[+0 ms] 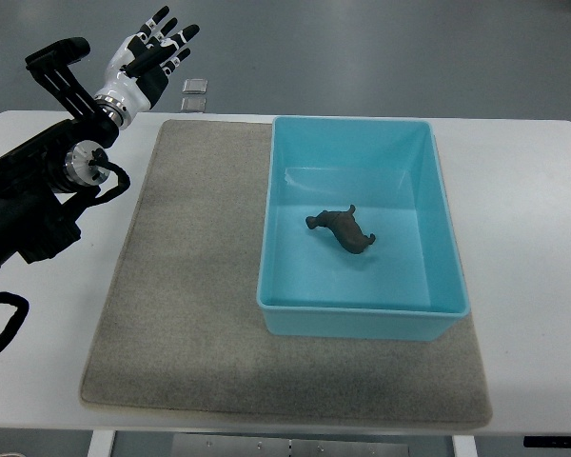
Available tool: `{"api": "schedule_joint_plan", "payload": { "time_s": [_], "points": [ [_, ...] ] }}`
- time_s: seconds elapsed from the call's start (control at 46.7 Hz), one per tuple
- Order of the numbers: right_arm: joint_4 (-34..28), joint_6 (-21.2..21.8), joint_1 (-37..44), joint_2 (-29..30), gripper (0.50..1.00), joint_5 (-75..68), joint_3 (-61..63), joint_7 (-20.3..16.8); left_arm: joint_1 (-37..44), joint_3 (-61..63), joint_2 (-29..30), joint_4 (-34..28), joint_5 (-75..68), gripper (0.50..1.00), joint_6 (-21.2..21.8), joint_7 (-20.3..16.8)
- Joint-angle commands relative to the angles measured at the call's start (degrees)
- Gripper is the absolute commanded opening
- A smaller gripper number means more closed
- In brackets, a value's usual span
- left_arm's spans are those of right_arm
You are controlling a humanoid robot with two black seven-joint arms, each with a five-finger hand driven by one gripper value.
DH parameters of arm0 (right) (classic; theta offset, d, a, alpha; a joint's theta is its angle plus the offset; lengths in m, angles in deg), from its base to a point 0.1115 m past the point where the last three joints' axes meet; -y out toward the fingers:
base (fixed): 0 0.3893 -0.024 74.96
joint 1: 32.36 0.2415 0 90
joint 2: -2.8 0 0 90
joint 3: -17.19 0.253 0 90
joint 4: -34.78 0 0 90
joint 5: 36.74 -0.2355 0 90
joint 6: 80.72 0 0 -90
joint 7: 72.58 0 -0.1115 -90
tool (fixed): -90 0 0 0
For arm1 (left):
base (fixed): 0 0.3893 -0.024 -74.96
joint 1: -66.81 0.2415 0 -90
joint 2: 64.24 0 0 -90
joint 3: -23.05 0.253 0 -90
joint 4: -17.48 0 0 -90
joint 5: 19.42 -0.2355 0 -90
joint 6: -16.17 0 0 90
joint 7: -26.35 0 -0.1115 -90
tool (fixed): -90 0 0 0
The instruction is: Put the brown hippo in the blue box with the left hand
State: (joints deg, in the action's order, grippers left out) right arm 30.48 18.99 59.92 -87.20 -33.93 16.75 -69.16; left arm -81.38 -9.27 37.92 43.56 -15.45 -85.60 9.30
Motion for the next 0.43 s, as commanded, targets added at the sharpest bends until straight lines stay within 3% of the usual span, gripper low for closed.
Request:
{"api": "schedule_joint_plan", "payload": {
  "time_s": [0.0, 0.15, 0.278, 0.407],
  "points": [
    [0.0, 0.0, 0.0, 0.0, 0.936, 0.0, 0.0, 0.0, -0.1, 0.0, -0.1, 0.0, 0.0, 0.994, 0.0, 0.0],
    [-0.2, 0.1, 0.0, 0.0, 0.936, -0.1, 0.3, 0.0, -0.1, -0.1, -0.2, -0.1, 0.0, 0.996, 0.1, 0.0],
    [-6.7, 1.3, 0.1, 0.0, 0.936, 0.4, 0.2, 0.0, -0.1, -0.1, -0.2, -0.1, 0.1, 0.994, 0.2, 0.0],
    [-6.9, 1.2, 0.1, 0.0, 0.936, 0.5, -0.1, -0.1, -0.1, -0.1, -0.6, -0.1, 0.1, 0.996, 0.3, 0.0]
  ]
}}
